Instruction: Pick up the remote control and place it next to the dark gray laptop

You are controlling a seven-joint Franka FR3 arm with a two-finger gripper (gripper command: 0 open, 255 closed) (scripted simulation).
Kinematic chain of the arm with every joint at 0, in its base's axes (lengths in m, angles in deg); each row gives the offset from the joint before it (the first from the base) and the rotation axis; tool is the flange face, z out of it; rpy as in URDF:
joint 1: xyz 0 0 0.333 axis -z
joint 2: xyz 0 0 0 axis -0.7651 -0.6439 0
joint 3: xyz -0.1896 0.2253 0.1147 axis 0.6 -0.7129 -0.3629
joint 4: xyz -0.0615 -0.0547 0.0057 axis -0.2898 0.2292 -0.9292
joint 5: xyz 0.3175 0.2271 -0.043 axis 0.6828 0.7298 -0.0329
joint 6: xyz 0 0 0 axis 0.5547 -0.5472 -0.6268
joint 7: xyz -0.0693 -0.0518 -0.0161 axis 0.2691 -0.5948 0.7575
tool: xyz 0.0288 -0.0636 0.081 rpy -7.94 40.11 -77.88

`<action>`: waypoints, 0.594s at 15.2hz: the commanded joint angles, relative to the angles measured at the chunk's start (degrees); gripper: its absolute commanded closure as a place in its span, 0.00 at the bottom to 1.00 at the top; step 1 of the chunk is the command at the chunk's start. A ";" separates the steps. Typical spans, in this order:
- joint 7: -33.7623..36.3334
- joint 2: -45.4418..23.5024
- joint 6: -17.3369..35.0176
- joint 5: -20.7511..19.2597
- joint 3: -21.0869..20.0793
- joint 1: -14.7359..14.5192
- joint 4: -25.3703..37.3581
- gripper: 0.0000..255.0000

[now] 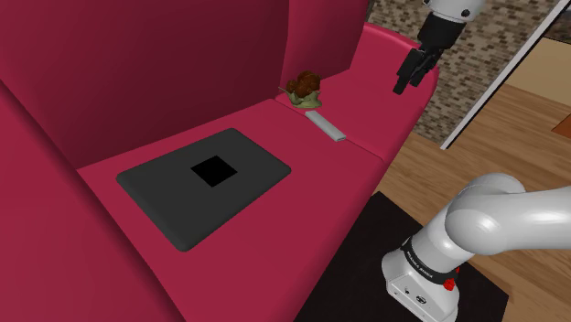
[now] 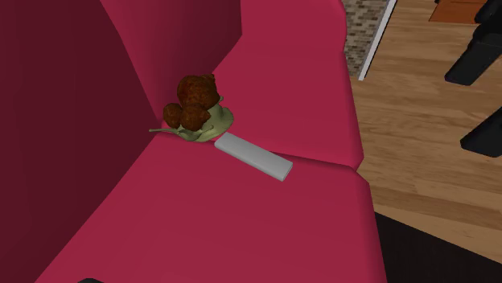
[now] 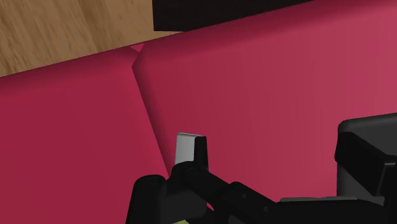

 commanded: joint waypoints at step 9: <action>-3.06 -12.36 14.13 -1.12 4.42 0.15 -2.09 0.00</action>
